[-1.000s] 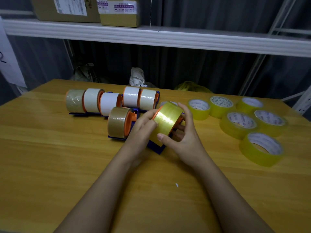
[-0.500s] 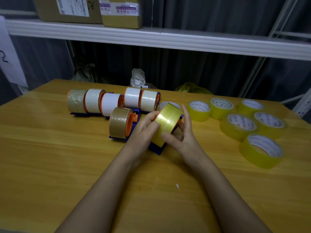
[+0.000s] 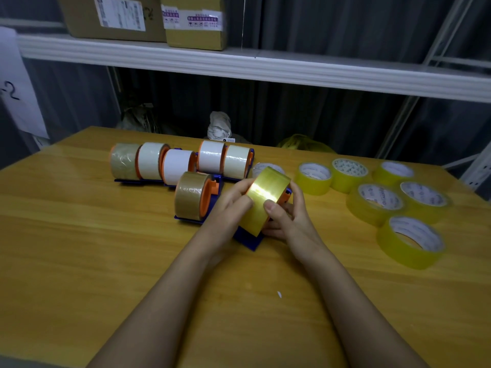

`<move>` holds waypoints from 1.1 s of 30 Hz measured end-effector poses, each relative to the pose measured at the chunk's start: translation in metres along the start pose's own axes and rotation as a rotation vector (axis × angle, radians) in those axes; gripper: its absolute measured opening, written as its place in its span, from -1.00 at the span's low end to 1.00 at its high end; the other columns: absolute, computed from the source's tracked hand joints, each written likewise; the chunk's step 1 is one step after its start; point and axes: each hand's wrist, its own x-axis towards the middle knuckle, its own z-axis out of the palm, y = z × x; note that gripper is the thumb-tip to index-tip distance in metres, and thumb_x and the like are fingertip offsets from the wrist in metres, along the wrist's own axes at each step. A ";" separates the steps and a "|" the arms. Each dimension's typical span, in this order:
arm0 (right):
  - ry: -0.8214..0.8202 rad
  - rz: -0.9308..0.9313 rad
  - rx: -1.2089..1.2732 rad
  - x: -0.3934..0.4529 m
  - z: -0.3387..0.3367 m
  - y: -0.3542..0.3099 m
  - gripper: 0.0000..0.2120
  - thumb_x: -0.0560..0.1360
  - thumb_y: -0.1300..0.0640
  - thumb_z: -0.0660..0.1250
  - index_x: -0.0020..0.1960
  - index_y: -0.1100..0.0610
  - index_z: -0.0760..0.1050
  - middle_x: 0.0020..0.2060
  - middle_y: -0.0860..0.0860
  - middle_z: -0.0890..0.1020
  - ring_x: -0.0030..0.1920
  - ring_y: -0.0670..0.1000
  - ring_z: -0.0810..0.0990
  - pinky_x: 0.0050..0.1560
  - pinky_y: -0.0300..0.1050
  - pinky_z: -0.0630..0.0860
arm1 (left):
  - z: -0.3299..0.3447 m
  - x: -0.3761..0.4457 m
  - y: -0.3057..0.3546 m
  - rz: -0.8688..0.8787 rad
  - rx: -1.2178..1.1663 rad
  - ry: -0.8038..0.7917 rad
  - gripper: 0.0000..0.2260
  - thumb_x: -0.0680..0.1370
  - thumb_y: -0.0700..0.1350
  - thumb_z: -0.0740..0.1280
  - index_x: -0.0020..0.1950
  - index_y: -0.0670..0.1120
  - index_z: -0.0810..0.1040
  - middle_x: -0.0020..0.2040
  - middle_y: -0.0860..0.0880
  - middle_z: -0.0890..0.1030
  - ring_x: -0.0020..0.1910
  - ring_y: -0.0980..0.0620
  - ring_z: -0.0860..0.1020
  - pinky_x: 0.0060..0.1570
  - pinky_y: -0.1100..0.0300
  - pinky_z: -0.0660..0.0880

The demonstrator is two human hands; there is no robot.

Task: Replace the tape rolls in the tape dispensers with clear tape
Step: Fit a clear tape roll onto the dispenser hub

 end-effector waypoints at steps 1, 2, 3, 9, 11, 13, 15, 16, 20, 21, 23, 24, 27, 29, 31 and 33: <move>-0.007 0.013 -0.004 0.001 0.000 0.002 -0.24 0.20 -0.35 0.40 0.31 -0.44 0.13 0.25 -0.02 0.50 0.21 0.10 0.56 -0.03 -0.14 0.62 | 0.000 0.000 -0.001 -0.004 -0.002 0.002 -0.66 0.43 -0.06 0.15 0.15 0.15 0.51 -0.03 0.17 0.63 0.00 0.18 0.57 -0.07 0.31 0.51; -0.013 0.016 -0.009 0.003 -0.001 0.004 -0.14 0.20 -0.36 0.39 0.40 -0.36 0.08 0.27 0.00 0.49 0.23 0.11 0.55 0.00 -0.12 0.62 | -0.001 0.000 -0.002 -0.006 -0.003 0.006 -0.66 0.43 -0.05 0.15 0.17 0.14 0.51 0.00 0.14 0.62 0.03 0.15 0.56 -0.06 0.30 0.52; -0.018 0.006 -0.011 0.003 -0.001 0.005 -0.08 0.20 -0.36 0.40 0.45 -0.30 0.05 0.29 0.00 0.49 0.24 0.11 0.55 0.05 -0.08 0.62 | -0.001 0.000 -0.002 -0.011 -0.003 0.012 -0.64 0.43 -0.04 0.15 0.20 0.12 0.50 0.02 0.11 0.61 0.04 0.13 0.56 -0.06 0.30 0.51; 0.019 -0.107 -0.022 0.001 0.002 0.002 -0.27 0.27 -0.21 0.45 0.29 -0.43 0.11 0.15 -0.16 0.51 0.08 -0.13 0.61 0.06 -0.07 0.61 | -0.002 0.002 -0.002 -0.017 0.004 0.025 -0.65 0.44 0.00 0.15 0.20 0.07 0.49 0.03 0.01 0.58 -0.02 0.13 0.55 -0.13 0.34 0.48; 0.019 -0.124 -0.019 0.000 0.002 0.002 -0.28 0.31 -0.14 0.44 0.30 -0.41 0.08 0.13 -0.19 0.52 0.04 -0.17 0.62 -0.01 -0.13 0.60 | -0.001 0.002 -0.002 -0.016 -0.006 0.035 -0.67 0.45 0.00 0.15 0.17 0.06 0.51 0.00 0.00 0.58 -0.05 0.13 0.55 -0.14 0.35 0.48; 0.018 -0.148 -0.035 -0.001 0.003 0.000 -0.21 0.33 -0.11 0.44 0.40 -0.30 0.06 0.14 -0.18 0.51 0.04 -0.18 0.62 -0.03 -0.16 0.59 | 0.000 0.001 0.000 -0.015 -0.014 0.051 -0.70 0.45 0.00 0.15 0.13 0.06 0.52 -0.05 0.04 0.58 -0.09 0.18 0.55 -0.17 0.38 0.47; 0.022 -0.179 -0.075 -0.002 0.004 -0.001 -0.17 0.34 -0.07 0.43 0.47 -0.20 0.04 0.17 -0.15 0.50 0.01 -0.19 0.63 -0.09 -0.25 0.57 | 0.001 0.002 0.001 -0.017 -0.023 0.056 -0.72 0.46 0.00 0.15 0.09 0.05 0.53 -0.08 0.07 0.59 -0.11 0.19 0.55 -0.18 0.39 0.47; 0.023 -0.194 -0.092 -0.003 0.003 -0.002 -0.16 0.34 -0.07 0.44 0.47 -0.18 0.04 0.18 -0.13 0.49 -0.03 -0.21 0.63 -0.13 -0.29 0.55 | 0.001 0.002 0.001 -0.014 -0.030 0.054 -0.74 0.47 0.01 0.15 0.08 0.03 0.53 -0.11 0.07 0.59 -0.12 0.18 0.55 -0.18 0.38 0.47; 0.032 -0.215 -0.112 -0.004 0.004 -0.004 -0.18 0.29 -0.15 0.48 0.40 -0.24 0.09 0.13 -0.14 0.51 -0.13 -0.20 0.64 -0.18 -0.30 0.53 | 0.003 0.002 0.002 -0.010 -0.044 0.060 -0.78 0.55 0.09 0.26 0.02 -0.04 0.53 -0.21 0.13 0.59 -0.18 0.18 0.55 -0.20 0.37 0.47; 0.035 -0.210 -0.113 -0.003 0.004 -0.003 -0.17 0.28 -0.18 0.46 0.42 -0.22 0.11 0.12 -0.15 0.52 -0.10 -0.19 0.64 -0.16 -0.28 0.54 | 0.003 0.002 0.002 -0.010 -0.049 0.057 -0.77 0.55 0.09 0.25 0.01 -0.05 0.53 -0.20 0.11 0.59 -0.17 0.16 0.56 -0.19 0.37 0.47; 0.036 -0.191 -0.099 -0.002 0.004 -0.002 -0.15 0.28 -0.19 0.46 0.45 -0.19 0.11 0.13 -0.16 0.53 -0.02 -0.18 0.63 -0.10 -0.21 0.58 | 0.001 0.002 0.000 -0.018 -0.068 0.039 -0.74 0.53 0.05 0.19 0.08 -0.07 0.53 -0.09 -0.01 0.60 -0.09 0.06 0.57 -0.14 0.30 0.48; 0.032 -0.173 -0.088 -0.002 0.004 -0.002 -0.18 0.29 -0.20 0.46 0.43 -0.25 0.11 0.13 -0.17 0.52 0.00 -0.16 0.64 -0.07 -0.17 0.60 | -0.001 0.002 -0.001 -0.023 -0.079 0.028 -0.70 0.51 0.02 0.16 0.14 -0.06 0.52 -0.02 -0.07 0.60 -0.03 0.01 0.57 -0.09 0.24 0.49; 0.036 -0.127 -0.040 -0.002 0.004 -0.003 -0.32 0.36 -0.17 0.49 0.26 -0.43 0.11 0.13 -0.18 0.50 0.01 -0.18 0.63 -0.06 -0.17 0.60 | -0.002 0.002 -0.004 -0.013 -0.101 0.013 -0.65 0.43 -0.08 0.11 0.16 0.03 0.50 0.02 -0.01 0.62 0.03 0.02 0.58 -0.05 0.17 0.51; 0.038 -0.118 -0.029 -0.002 0.004 -0.002 -0.31 0.37 -0.12 0.47 0.30 -0.40 0.10 0.14 -0.17 0.50 0.01 -0.17 0.64 -0.05 -0.16 0.60 | -0.001 0.003 -0.005 -0.002 -0.081 0.024 -0.66 0.42 -0.09 0.10 0.12 0.08 0.52 -0.05 0.08 0.63 -0.02 0.09 0.57 -0.08 0.19 0.51; 0.040 -0.130 -0.036 -0.001 0.004 0.000 -0.25 0.35 -0.09 0.43 0.38 -0.32 0.09 0.12 -0.15 0.53 0.00 -0.13 0.65 -0.03 -0.11 0.61 | 0.000 0.004 -0.004 -0.002 -0.076 0.041 -0.68 0.43 -0.08 0.10 0.10 0.08 0.52 -0.10 0.11 0.62 -0.08 0.15 0.57 -0.12 0.24 0.50; 0.031 -0.155 -0.049 -0.002 0.005 -0.001 -0.26 0.34 -0.08 0.42 0.39 -0.30 0.10 0.10 -0.15 0.54 -0.02 -0.12 0.65 -0.08 -0.16 0.59 | 0.001 0.003 -0.003 0.001 -0.069 0.048 -0.70 0.44 -0.06 0.10 0.09 0.07 0.52 -0.12 0.11 0.61 -0.12 0.20 0.56 -0.17 0.32 0.49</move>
